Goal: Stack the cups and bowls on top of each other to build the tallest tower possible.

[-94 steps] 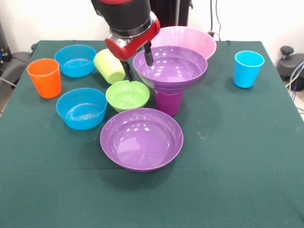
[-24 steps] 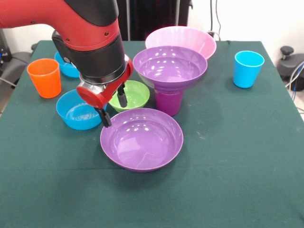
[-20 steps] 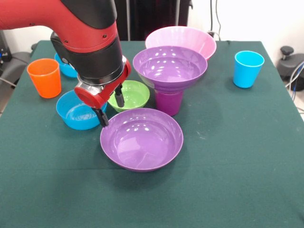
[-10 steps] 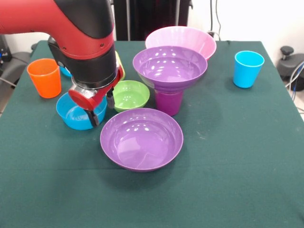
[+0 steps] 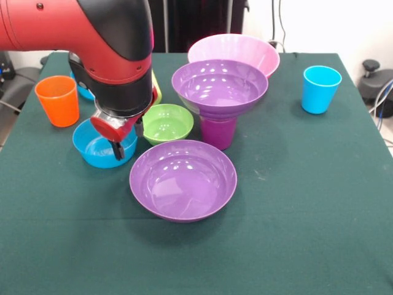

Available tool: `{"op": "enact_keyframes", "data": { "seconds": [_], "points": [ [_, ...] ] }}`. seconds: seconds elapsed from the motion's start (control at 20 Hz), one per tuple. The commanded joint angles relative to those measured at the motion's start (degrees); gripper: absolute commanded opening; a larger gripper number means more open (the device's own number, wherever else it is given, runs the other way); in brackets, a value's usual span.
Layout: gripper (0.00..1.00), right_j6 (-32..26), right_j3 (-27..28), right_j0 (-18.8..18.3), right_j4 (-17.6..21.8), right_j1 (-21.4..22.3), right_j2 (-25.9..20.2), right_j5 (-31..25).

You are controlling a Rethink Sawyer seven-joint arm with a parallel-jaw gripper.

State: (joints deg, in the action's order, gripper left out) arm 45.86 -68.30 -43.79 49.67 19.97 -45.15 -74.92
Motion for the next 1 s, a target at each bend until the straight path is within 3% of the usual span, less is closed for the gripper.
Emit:
{"op": "enact_keyframes", "data": {
  "seconds": [0.05,0.4,1.0],
  "points": [
    [1.0,-17.7,2.0,2.3,4.5,-0.4,5.2,-6.0],
    [1.0,-17.5,1.1,1.7,4.1,-0.1,5.1,-5.7],
    [1.0,-17.4,-2.0,-1.3,0.9,-2.6,2.3,1.0]
  ]
}}
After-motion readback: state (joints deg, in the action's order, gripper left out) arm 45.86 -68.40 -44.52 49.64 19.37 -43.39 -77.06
